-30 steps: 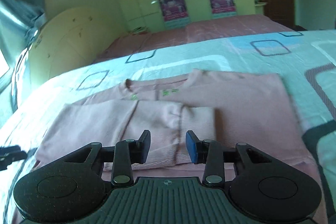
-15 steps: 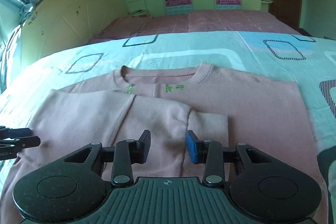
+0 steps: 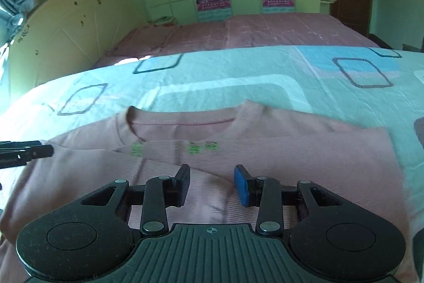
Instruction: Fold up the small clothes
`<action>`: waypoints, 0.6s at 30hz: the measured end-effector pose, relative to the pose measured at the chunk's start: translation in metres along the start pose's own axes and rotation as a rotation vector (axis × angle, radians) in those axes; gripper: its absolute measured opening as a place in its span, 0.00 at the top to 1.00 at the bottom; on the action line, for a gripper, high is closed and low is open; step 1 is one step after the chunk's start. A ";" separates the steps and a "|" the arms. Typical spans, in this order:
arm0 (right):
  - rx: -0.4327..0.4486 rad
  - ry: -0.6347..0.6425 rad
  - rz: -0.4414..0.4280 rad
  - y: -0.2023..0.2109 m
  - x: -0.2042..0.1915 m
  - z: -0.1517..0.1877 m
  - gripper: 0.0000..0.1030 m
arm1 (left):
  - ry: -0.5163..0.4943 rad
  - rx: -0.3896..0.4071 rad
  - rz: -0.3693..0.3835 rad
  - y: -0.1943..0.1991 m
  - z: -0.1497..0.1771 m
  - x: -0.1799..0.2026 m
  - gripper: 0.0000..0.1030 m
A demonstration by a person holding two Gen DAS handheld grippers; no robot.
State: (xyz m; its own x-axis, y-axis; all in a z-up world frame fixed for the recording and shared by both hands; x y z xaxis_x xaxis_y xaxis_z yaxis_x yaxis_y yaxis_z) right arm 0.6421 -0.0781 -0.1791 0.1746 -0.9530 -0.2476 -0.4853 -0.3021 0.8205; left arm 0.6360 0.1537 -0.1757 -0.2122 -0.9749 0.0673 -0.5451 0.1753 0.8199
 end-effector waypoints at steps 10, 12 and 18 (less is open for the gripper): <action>-0.038 0.117 0.045 -0.029 -0.043 0.007 0.60 | 0.059 0.008 -0.013 0.003 0.038 -0.016 0.48; -0.044 0.084 0.083 -0.023 -0.018 0.011 0.59 | 0.054 0.030 0.013 0.011 0.045 -0.022 0.50; 0.005 0.066 0.054 0.009 -0.013 0.017 0.59 | 0.070 0.065 -0.011 0.038 0.055 -0.019 0.47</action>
Point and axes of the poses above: each gripper's, at about its wrist camera, not at the fingertips, and y roughly against the way its jaws point, x to its right, z to its underside, the point moved 8 cm from there along -y, roughly the way its jaws point, and after that the axes turned 13 degrees about -x, right-handed, at the moved point
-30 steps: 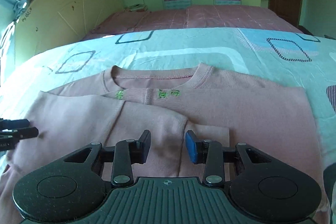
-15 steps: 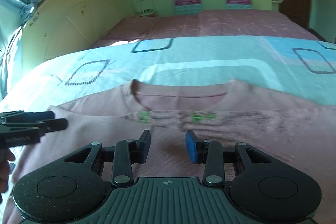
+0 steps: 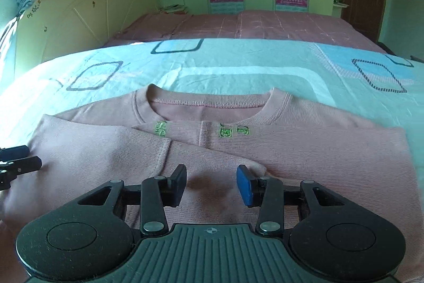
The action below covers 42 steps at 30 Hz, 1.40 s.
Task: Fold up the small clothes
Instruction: 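Move both tools over the unfolded side of the sweatshirt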
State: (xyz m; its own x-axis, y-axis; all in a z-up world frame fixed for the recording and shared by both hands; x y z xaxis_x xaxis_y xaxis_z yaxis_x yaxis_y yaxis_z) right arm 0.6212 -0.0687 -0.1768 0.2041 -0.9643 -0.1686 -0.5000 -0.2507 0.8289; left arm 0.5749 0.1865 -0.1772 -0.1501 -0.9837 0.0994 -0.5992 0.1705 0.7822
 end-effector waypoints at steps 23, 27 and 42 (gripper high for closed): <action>0.052 -0.196 0.056 0.096 0.032 0.093 0.59 | 0.009 -0.060 -0.027 0.065 0.085 0.006 0.30; 0.058 -0.275 0.059 0.136 0.057 0.124 0.59 | 0.006 -0.045 -0.042 0.089 0.106 0.004 0.17; 0.053 -0.386 0.028 0.219 0.118 0.211 0.59 | 0.020 -0.080 -0.147 0.152 0.179 0.030 0.19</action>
Point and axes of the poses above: each gripper's, at about its wrist camera, not at the fingertips, and y roughly against the way its jaws point, x to its right, z to its underside, the point moved 8 cm from there along -y, roughly the way its jaws point, and after that the axes turned 13 degrees about -x, right-handed, at the moved point
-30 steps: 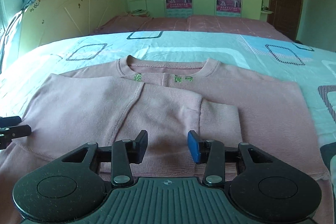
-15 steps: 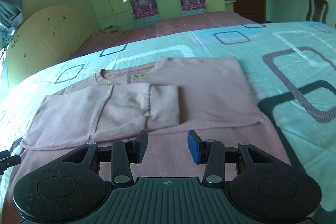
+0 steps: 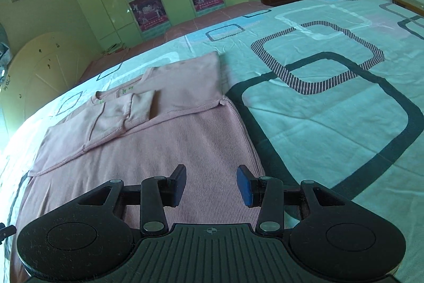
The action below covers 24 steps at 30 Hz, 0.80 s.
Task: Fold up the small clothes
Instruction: 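Move both tools over the unfolded side of the sweatshirt, then grasp the sweatshirt side edge with the left tool while the right tool grasps it too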
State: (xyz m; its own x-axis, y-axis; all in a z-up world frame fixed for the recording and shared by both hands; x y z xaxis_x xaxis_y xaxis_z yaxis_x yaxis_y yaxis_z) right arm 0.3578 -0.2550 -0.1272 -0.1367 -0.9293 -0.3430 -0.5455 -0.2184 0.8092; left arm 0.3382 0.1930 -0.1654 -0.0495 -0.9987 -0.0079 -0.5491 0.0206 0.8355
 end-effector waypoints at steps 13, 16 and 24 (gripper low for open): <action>-0.049 -0.026 -0.072 0.042 0.052 0.059 0.43 | 0.095 -0.043 -0.036 0.042 0.080 0.028 0.20; -0.055 -0.027 -0.099 0.048 0.059 0.070 0.27 | 0.153 -0.054 -0.008 0.052 0.099 0.023 0.28; -0.103 -0.129 -0.244 0.053 0.070 0.096 0.28 | 0.311 -0.066 0.213 0.067 0.119 0.018 0.39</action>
Point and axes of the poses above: each gripper's, at about its wrist camera, not at the fingertips, and y roughly against the way its jaws point, x to its right, z to its underside, the point moved 8 cm from there along -y, roughly the way its jaws point, and after that the axes turned 13 degrees about -x, right-handed, at the moved point
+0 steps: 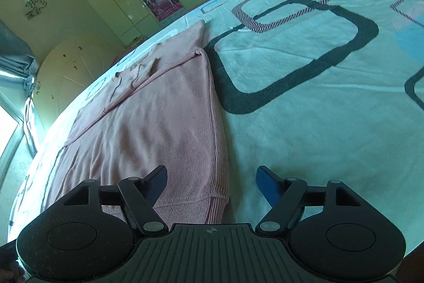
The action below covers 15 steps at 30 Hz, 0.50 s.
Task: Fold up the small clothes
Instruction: 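Grasp the sweatshirt side edge with the left tool while the right tool grasps it too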
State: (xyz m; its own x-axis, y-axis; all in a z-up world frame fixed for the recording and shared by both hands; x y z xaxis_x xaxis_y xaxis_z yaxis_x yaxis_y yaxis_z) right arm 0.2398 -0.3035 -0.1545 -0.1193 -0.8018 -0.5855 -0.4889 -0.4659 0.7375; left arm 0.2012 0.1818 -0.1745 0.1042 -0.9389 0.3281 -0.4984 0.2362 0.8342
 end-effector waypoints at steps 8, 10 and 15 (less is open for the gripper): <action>-0.038 -0.158 -0.223 0.002 0.004 0.018 0.39 | 0.022 -0.067 0.219 -0.012 0.005 0.018 0.49; -0.027 -0.188 -0.241 0.004 0.011 0.009 0.44 | 0.014 -0.069 0.227 -0.017 0.003 0.019 0.49; -0.067 -0.199 -0.313 -0.007 0.018 -0.015 0.45 | 0.096 -0.058 0.294 -0.027 -0.014 0.007 0.54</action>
State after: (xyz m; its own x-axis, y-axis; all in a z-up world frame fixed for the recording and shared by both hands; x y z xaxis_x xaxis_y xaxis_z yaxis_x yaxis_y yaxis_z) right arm 0.2537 -0.3204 -0.1656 -0.1416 -0.5313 -0.8353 -0.4715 -0.7058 0.5288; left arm 0.2271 0.1718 -0.1887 0.0452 -0.8011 0.5969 -0.4697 0.5103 0.7204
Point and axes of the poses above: each gripper's, at about its wrist camera, not at the fingertips, and y roughly against the way its jaws point, x to its right, z to its underside, the point moved 8 cm from there along -y, roughly the way its jaws point, and after that the axes turned 13 degrees about -x, right-handed, at the moved point
